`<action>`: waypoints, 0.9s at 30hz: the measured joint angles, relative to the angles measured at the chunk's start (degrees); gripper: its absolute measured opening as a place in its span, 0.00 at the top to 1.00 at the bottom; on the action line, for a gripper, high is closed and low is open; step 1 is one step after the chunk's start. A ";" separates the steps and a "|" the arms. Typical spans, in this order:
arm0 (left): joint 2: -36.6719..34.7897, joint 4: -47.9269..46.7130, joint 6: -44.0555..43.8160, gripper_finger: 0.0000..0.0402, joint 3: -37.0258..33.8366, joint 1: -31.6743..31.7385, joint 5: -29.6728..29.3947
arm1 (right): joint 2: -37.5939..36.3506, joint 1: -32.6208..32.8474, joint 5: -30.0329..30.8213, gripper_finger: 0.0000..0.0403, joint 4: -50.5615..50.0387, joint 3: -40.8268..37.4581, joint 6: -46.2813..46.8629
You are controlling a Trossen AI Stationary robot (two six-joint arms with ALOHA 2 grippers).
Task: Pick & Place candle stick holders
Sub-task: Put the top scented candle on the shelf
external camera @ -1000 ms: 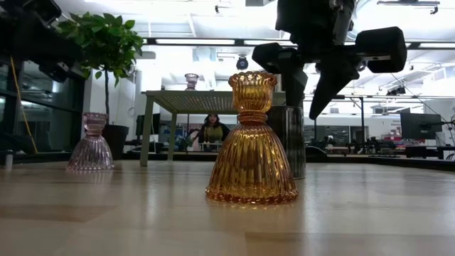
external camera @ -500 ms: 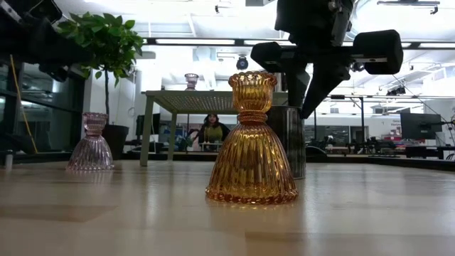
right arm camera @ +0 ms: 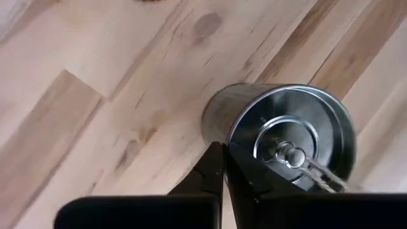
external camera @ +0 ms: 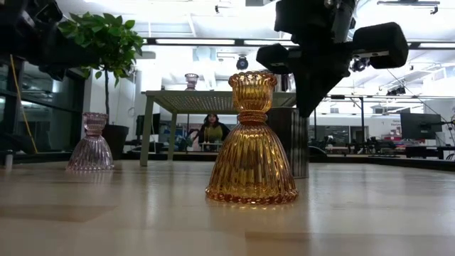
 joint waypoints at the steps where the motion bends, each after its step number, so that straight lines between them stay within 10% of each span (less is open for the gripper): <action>1: 0.00 -0.06 0.00 1.00 0.00 0.02 -1.29 | 0.00 0.00 -0.15 0.99 -0.04 0.00 1.14; 27: 0.02 -0.25 -0.04 1.00 0.00 0.02 -1.24 | 0.15 0.04 -0.67 1.00 -18.64 18.52 7.02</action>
